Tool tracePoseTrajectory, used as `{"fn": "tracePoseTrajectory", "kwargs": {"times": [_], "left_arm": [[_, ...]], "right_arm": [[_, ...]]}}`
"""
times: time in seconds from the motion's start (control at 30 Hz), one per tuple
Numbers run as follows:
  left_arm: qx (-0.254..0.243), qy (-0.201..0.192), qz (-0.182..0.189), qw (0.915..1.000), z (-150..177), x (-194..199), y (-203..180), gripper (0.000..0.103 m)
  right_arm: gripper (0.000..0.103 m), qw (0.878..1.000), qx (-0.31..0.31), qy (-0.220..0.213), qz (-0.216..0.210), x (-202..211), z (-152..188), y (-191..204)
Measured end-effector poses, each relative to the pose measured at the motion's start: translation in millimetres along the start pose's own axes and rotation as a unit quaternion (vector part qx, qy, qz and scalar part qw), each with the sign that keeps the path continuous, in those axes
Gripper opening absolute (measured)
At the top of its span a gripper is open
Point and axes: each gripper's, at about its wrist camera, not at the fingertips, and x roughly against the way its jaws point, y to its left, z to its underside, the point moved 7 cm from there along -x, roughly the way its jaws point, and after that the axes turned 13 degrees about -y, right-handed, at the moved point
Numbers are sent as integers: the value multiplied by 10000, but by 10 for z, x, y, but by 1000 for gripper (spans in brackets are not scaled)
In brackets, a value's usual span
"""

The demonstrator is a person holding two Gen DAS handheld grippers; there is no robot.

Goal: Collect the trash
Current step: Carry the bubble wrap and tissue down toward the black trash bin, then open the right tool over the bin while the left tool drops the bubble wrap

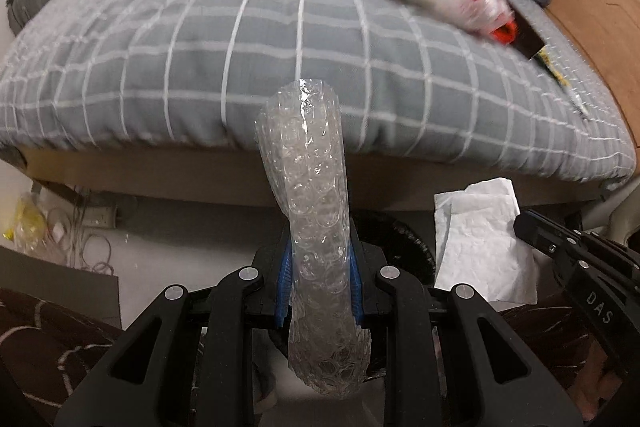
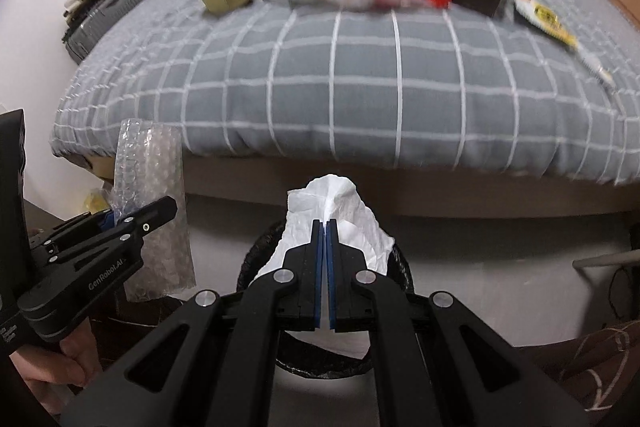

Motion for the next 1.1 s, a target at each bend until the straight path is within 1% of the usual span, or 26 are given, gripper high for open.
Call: {"fn": "tracePoseTrajectory", "kwargs": {"times": [0.23, 0.33, 0.57, 0.77, 0.97, 1.03, 1.1], "left_arm": [[-34, 299, -196, 9994, 225, -355, 94, 22], [0, 489, -195, 9986, 313, -489, 98, 22], [-93, 727, -261, 9970, 499, -758, 91, 22], [-19, 936, -339, 9950, 637, -887, 198, 22], [82, 1074, -516, 9928, 699, -877, 353, 22], [107, 1089, -569, 9924, 714, -852, 414, 22], [142, 1120, -631, 9916, 733, -842, 463, 22]], "right_arm": [[2, 9994, -99, 338, 17, -365, 203, -55], [2, 9987, -173, 486, 25, -498, 297, -65], [2, 9968, -101, 785, 150, -745, 523, -61], [2, 9944, -19, 1050, 154, -942, 710, -6], [2, 9918, 118, 1265, 106, -1084, 841, 64], [4, 9909, 164, 1330, 114, -1141, 870, 102], [5, 9901, 227, 1378, 128, -1206, 918, 138]]}}
